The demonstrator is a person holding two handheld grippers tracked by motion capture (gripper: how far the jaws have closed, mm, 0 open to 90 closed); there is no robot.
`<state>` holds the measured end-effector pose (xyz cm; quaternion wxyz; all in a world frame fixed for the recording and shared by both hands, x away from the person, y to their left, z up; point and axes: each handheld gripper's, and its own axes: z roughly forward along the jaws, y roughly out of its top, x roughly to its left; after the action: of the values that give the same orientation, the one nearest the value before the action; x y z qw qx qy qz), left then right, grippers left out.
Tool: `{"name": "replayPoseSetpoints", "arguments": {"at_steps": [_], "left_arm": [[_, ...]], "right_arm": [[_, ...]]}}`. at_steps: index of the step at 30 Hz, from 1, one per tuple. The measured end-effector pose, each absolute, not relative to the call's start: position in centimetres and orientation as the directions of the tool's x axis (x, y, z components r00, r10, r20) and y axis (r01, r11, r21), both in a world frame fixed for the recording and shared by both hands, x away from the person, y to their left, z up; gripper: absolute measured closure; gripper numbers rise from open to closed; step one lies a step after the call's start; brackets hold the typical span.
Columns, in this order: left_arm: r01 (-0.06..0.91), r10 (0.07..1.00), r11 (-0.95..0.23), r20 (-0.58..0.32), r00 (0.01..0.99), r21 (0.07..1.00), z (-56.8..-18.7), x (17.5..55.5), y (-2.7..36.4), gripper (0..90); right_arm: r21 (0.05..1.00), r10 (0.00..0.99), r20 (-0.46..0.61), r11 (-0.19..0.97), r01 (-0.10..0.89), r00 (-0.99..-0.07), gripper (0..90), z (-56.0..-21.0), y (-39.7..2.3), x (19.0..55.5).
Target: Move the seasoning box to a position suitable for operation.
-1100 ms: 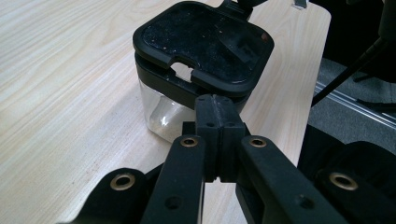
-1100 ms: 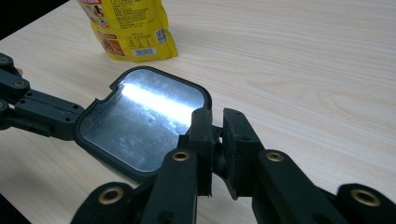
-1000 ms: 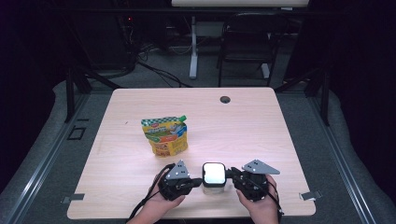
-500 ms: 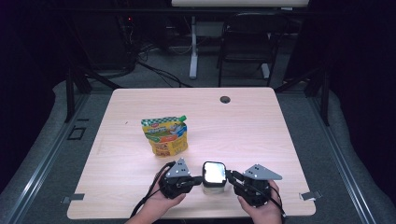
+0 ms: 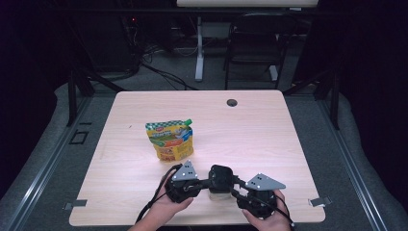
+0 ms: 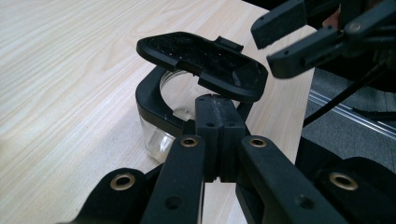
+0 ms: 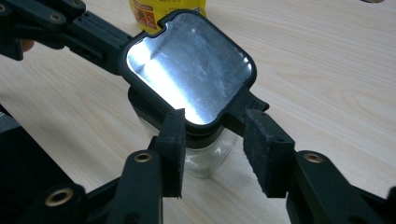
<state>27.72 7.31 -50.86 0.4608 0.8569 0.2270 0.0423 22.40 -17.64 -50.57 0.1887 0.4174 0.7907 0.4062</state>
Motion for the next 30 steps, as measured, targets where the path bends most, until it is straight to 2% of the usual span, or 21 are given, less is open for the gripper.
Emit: {"name": "replayPoseSetpoints", "arguments": {"at_steps": [13,30], "left_arm": [[0.354,0.430,-0.475,-0.138,0.892,0.806,-50.4,27.9,7.2,90.0],[0.352,0.423,-0.483,-0.139,0.895,0.802,-51.0,27.9,7.0,90.0]], "right_arm": [[0.796,0.797,-0.001,0.366,0.482,-0.603,52.8,-50.7,-16.7,22.1],[0.794,0.799,-0.084,0.415,0.445,-0.595,54.2,-51.1,-15.4,21.9]]}}
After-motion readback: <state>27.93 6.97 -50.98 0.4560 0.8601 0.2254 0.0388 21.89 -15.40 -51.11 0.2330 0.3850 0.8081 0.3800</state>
